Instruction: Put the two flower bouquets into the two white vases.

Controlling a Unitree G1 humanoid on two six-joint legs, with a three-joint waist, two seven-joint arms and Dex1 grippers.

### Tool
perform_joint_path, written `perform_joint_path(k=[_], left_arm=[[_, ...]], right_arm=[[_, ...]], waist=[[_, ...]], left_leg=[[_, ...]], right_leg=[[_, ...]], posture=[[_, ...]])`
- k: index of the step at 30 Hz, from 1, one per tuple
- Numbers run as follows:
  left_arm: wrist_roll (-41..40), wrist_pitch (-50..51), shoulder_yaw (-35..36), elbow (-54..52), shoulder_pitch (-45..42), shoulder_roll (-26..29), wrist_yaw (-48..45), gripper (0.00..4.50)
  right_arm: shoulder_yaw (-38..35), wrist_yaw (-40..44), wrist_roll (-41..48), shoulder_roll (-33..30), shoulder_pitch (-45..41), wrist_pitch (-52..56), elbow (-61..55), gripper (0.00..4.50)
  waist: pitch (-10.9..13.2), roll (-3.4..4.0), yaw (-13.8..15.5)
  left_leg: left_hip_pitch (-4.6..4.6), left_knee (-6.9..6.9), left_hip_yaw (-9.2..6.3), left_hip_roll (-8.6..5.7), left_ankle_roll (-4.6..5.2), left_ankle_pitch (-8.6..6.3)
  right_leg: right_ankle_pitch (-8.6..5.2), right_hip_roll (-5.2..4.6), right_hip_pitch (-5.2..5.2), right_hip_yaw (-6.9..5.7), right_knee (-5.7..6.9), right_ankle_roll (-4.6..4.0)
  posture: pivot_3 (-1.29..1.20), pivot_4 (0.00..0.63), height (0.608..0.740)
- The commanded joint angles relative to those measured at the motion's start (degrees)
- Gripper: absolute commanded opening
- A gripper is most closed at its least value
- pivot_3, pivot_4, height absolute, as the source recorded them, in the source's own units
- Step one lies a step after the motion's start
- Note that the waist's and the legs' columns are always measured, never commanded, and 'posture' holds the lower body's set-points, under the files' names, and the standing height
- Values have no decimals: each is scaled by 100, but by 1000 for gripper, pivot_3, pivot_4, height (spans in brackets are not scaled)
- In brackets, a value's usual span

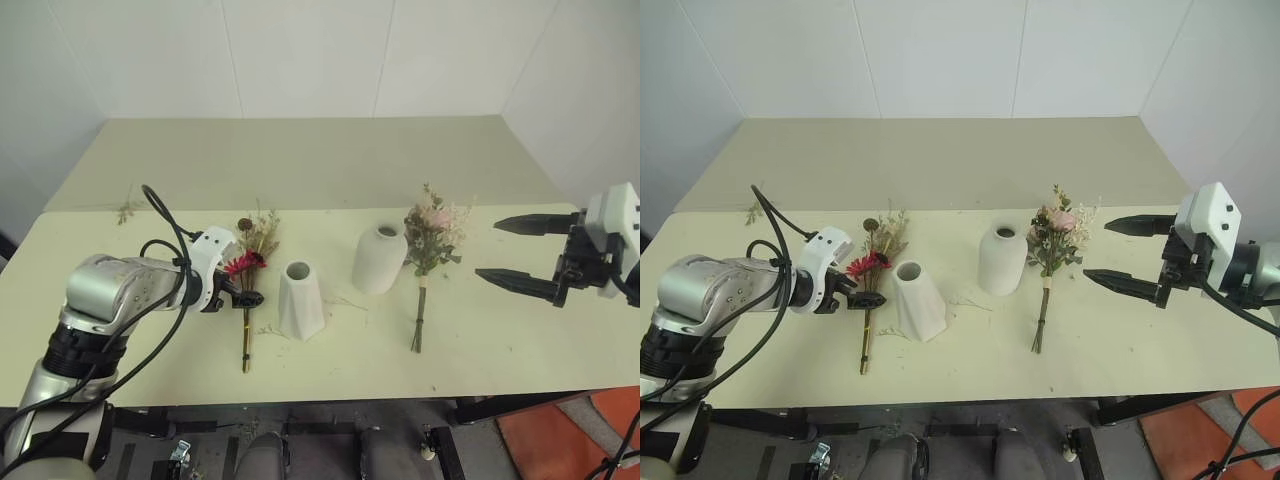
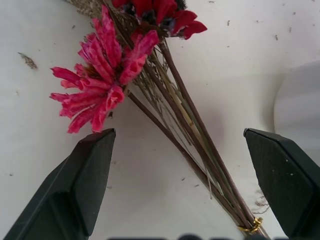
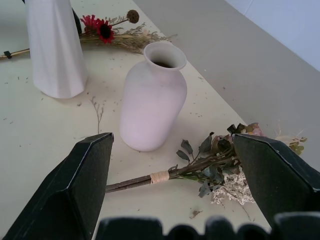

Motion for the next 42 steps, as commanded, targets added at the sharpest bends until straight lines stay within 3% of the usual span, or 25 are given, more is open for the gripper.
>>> perform_joint_path(k=[1,5,14,27,30,42], left_arm=[[85,16,89,-68,-120,45,-78,4493],[5,28,354,-259,-43,242,-212,4493],[-9,13,585,-383,95,337,-327,4493],[529,194,-146,171,-265,-266,84,4493],[657,167,-289,321,-348,-364,101,3894],[1001,138,-236,651,-400,-676,166,361]], right_arm=[[-138,-18,35,6,3,-111,-149,4500],[-63,-371,42,81,180,365,-192,4500],[69,-148,148,42,66,305,-173,4500],[49,28,221,43,-232,318,-213,4500],[2,68,254,29,-178,320,-260,4500],[-130,146,341,-12,-28,361,-370,4500]], waist=[[0,0,3],[0,0,5],[0,0,6],[0,0,16],[0,0,16],[-2,3,29]], left_leg=[[0,0,0,0,0,0],[-2,0,0,0,0,0],[-7,2,1,-2,0,0],[-11,3,-1,-4,0,0],[-10,3,-1,-4,0,0],[4,3,-1,-6,0,0]], right_leg=[[0,0,0,0,0,0],[0,-1,-2,0,0,0],[0,-1,-9,2,5,0],[0,-2,-11,1,4,0],[0,-2,-9,1,5,0],[0,-3,7,1,5,0]], posture=[[0,150,740],[0,150,740],[0,150,740],[0,150,740],[0,150,740],[0,150,740]])
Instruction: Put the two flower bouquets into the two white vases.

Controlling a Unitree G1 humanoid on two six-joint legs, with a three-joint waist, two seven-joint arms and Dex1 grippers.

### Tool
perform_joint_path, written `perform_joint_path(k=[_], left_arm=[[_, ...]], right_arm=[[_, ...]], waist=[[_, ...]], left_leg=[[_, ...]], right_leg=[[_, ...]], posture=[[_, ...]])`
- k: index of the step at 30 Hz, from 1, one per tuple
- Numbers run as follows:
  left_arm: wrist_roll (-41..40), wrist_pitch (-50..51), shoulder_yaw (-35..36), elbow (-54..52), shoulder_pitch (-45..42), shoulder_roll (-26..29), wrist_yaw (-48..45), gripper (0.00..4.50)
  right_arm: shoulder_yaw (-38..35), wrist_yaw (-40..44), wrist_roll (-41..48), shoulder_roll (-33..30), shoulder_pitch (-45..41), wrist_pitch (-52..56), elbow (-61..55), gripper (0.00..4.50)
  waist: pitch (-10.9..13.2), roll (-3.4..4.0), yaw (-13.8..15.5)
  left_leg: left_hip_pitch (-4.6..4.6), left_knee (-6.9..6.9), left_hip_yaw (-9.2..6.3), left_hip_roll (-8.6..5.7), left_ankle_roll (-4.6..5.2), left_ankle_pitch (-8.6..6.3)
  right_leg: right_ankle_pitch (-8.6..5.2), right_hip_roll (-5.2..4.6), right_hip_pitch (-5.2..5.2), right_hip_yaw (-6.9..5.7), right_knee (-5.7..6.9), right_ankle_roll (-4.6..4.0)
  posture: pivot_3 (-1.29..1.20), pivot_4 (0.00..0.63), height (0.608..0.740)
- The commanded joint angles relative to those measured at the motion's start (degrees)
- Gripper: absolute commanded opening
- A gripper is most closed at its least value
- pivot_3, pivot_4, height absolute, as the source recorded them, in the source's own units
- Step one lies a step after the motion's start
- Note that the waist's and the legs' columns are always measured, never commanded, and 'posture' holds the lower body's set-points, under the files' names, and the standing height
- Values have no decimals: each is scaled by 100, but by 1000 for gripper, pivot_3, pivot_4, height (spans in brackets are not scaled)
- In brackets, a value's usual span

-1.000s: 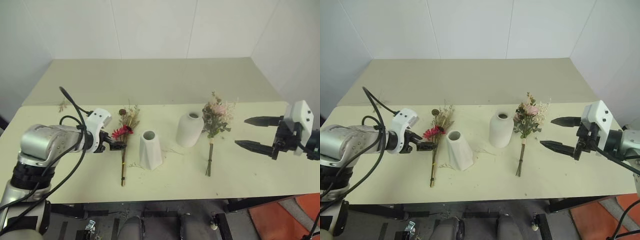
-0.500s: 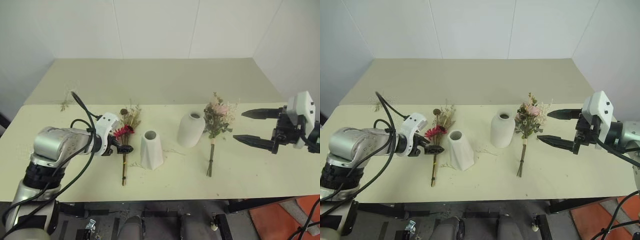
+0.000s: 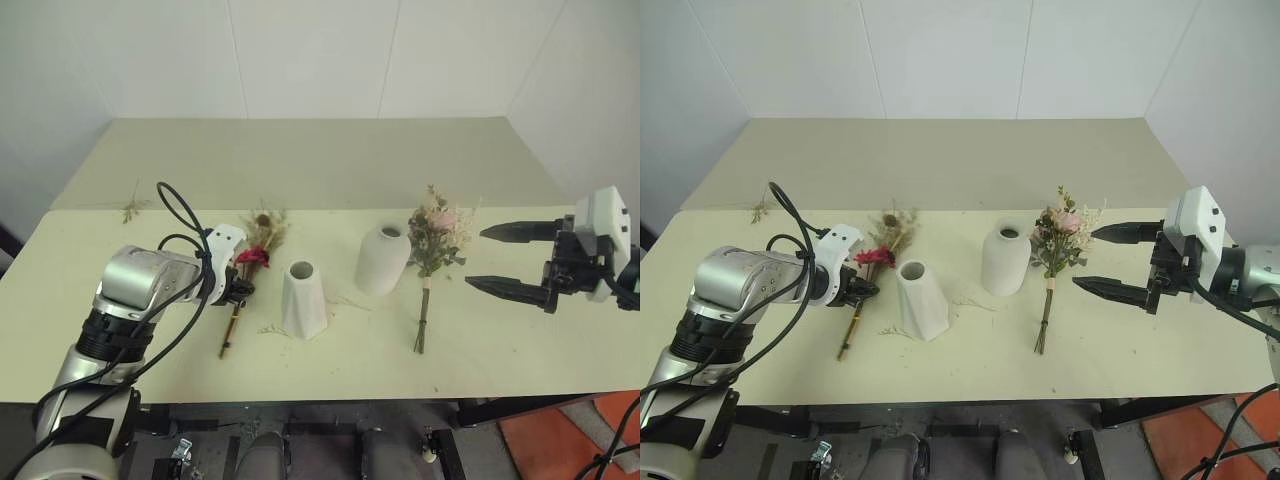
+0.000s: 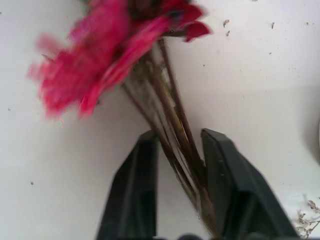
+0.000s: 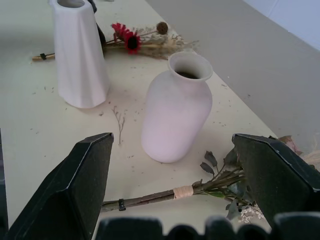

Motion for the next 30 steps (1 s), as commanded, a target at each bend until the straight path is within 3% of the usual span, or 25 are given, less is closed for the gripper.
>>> perform_joint_path(k=[1,11,17,24,30], left_arm=[[132,-150,191,56,100,-87,89,96],[-16,-2483,1970,-339,431,-362,13,25],[-1525,-2321,2970,-30,-640,-772,-679,25],[-2514,-2760,2847,190,-1312,-850,-2191,25],[-2852,-3067,2632,325,-1549,-1175,-2754,25]], right_arm=[[-263,30,112,-107,2,-9,-154,4500],[-247,-11,133,-96,17,-29,-82,4500],[-195,-63,118,-25,7,-74,-85,4500],[-439,48,261,-40,302,-28,-214,4500],[-692,174,583,-53,535,102,-403,4500]], waist=[[0,0,-2],[0,-1,-7],[1,-2,48],[1,-1,-1],[1,-1,-14]], left_leg=[[1,0,0,0,0,0],[-7,0,0,3,-1,0],[-31,12,-5,1,-1,0],[-37,16,-5,2,-1,0],[-33,16,-5,1,0,0]], right_leg=[[0,0,1,0,0,0],[1,-2,-10,0,0,-2],[3,-3,-19,-13,-2,1],[3,-2,-24,-13,-1,1],[3,-1,-19,-12,-2,2]], posture=[[0,150,740],[0,150,740],[0,150,740],[0,150,740],[0,150,740]])
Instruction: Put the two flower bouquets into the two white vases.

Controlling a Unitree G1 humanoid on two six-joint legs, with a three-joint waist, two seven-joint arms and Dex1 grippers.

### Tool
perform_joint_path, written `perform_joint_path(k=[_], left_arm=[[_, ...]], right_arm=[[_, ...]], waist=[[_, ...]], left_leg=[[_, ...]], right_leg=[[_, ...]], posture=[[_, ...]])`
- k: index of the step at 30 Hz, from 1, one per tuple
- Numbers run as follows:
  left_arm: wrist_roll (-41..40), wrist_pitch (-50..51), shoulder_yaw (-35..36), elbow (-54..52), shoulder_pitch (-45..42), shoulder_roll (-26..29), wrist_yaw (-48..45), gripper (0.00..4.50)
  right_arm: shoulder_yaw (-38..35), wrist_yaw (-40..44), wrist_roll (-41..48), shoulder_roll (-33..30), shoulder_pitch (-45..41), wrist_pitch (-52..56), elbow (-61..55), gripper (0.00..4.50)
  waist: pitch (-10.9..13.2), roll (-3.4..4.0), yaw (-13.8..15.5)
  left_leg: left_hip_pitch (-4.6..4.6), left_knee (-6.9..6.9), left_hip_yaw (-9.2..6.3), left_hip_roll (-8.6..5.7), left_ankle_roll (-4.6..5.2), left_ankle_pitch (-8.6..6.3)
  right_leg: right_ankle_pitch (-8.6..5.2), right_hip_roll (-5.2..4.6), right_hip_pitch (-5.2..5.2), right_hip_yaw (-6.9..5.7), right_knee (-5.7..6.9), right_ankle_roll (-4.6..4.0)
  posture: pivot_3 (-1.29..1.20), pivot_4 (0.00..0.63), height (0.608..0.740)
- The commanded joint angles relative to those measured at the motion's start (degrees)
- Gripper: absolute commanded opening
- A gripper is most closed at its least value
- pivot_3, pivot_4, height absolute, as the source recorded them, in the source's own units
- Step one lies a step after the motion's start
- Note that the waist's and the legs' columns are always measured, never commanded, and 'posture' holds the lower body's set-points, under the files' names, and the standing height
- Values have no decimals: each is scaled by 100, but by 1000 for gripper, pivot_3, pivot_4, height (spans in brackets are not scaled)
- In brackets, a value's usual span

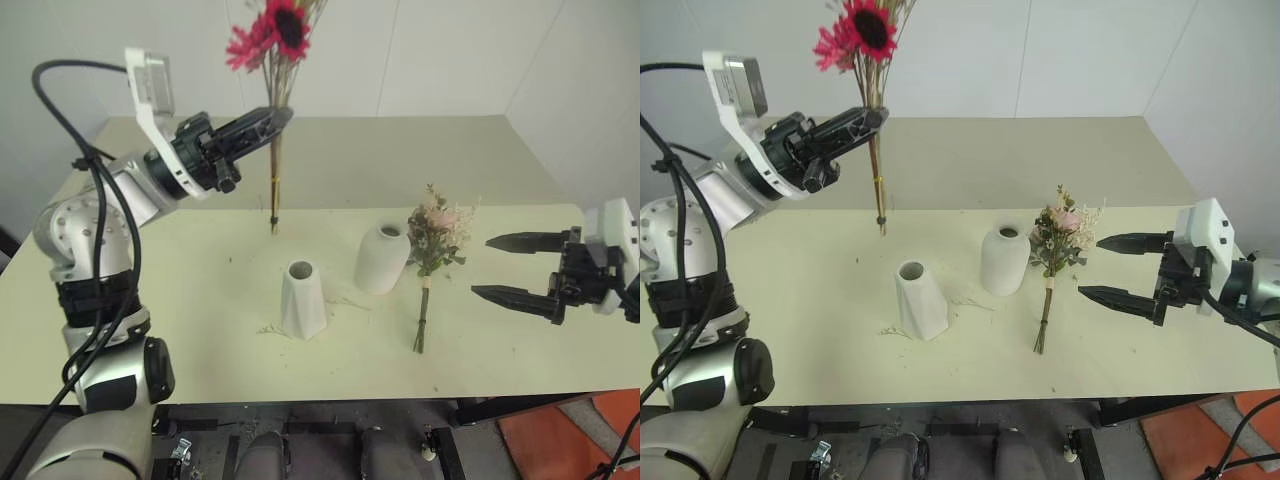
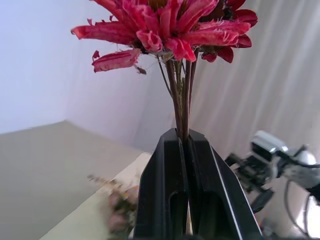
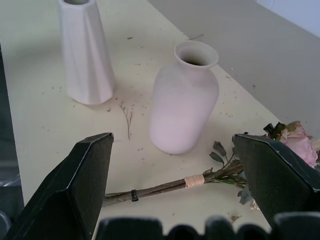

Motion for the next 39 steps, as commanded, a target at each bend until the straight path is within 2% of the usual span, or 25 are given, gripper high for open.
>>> perform_joint_path(k=[1,7,15,39], left_arm=[[-281,-228,-115,-95,-150,-117,-327,25],[-229,-386,-495,-88,-35,-271,-598,25],[57,-931,-870,-130,403,-206,-1115,25],[313,-1705,-1133,-504,1531,-128,-1531,25]], right_arm=[[-414,165,394,-61,71,124,-281,4500],[-570,448,644,-161,167,213,-303,4500],[-570,422,620,-142,141,205,-277,4500],[-520,205,490,-113,74,113,-200,4500]], waist=[[0,0,-9],[0,0,-9],[0,0,-7],[0,0,-2]], left_leg=[[0,0,0,0,0,0],[1,1,-1,0,0,0],[2,1,0,0,0,0],[2,2,-1,1,1,0]], right_leg=[[0,0,0,1,0,0],[0,1,0,2,1,0],[0,2,0,3,0,0],[0,2,1,2,-1,0]], posture=[[0,150,740],[0,150,740],[0,150,740],[0,150,740]])
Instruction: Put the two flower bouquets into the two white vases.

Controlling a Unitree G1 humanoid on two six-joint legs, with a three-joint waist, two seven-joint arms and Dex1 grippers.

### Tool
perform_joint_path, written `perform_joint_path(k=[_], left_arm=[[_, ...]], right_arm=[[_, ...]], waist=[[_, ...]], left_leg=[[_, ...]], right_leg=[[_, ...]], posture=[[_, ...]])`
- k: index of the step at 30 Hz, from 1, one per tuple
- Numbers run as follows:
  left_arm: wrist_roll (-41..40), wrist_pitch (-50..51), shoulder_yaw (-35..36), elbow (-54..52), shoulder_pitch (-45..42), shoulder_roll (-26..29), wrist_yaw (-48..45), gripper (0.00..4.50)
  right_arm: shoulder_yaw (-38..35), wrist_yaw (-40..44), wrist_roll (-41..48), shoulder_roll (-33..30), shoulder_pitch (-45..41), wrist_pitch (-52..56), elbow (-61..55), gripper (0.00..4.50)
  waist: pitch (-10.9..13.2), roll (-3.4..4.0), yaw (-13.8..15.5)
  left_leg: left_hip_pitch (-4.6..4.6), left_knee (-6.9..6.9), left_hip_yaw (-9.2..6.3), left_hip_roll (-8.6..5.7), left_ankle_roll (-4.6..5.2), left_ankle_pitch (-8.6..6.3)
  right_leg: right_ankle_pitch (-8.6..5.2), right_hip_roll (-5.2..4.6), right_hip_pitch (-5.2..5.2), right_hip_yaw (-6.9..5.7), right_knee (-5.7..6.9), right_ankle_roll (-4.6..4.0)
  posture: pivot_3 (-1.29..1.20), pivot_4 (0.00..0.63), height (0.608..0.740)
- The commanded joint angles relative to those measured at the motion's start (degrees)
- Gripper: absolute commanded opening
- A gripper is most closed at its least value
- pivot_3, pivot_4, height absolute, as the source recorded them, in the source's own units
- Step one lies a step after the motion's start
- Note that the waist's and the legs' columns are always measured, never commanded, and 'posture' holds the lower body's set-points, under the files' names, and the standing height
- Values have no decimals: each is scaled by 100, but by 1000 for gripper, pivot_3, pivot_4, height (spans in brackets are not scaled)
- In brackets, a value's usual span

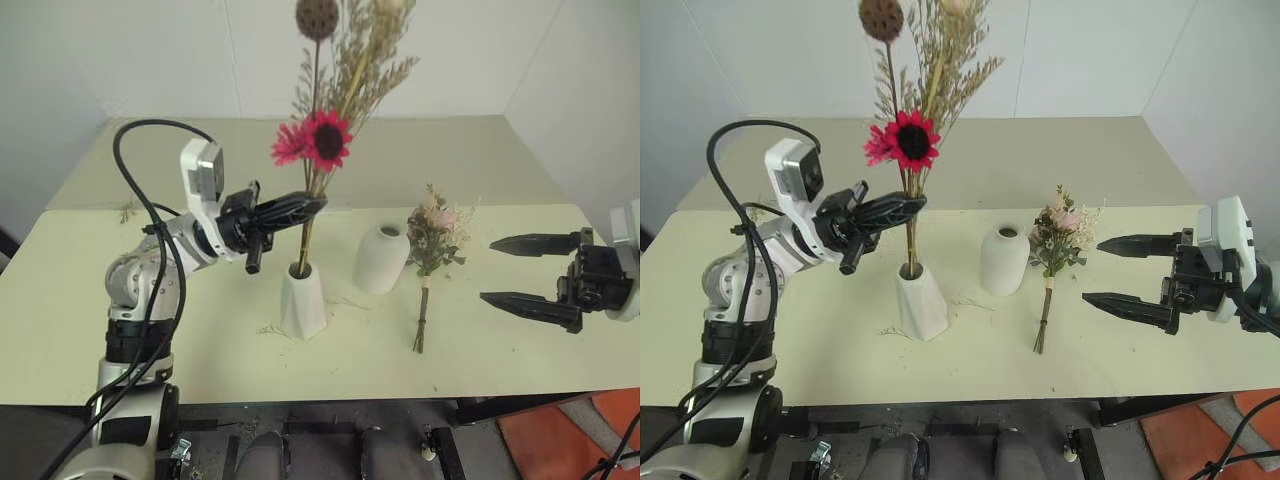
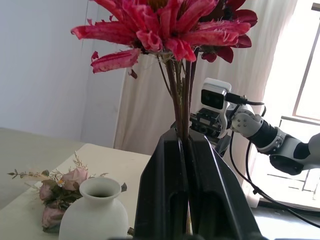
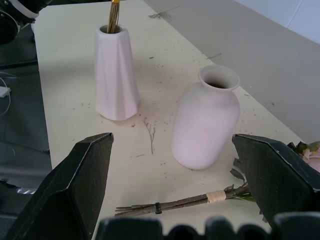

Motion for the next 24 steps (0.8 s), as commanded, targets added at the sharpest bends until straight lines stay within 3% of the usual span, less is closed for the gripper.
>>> perform_joint_path(k=[1,11,14,24], left_arm=[[43,-95,-38,-275,52,105,-30,25],[-17,149,-36,-531,436,437,167,25],[-138,332,2,-616,520,585,179,763],[-485,601,346,-953,935,1130,185,3872]], right_arm=[[-184,-37,26,-30,-97,-82,-25,4500],[-141,-118,-16,23,-64,-128,-48,4500],[-77,-141,-44,40,-119,-144,-11,4500],[78,-116,-155,51,-287,-185,117,4500]], waist=[[0,0,-2],[0,0,-6],[0,0,-8],[0,1,-7]], left_leg=[[0,0,0,0,0,0],[1,0,0,1,0,0],[1,0,0,2,0,0],[2,0,1,4,0,0]], right_leg=[[0,0,0,0,0,0],[0,0,0,0,0,0],[0,0,0,0,0,0],[0,0,0,0,1,0]], posture=[[0,150,740],[0,150,740],[0,150,740],[0,150,740]])
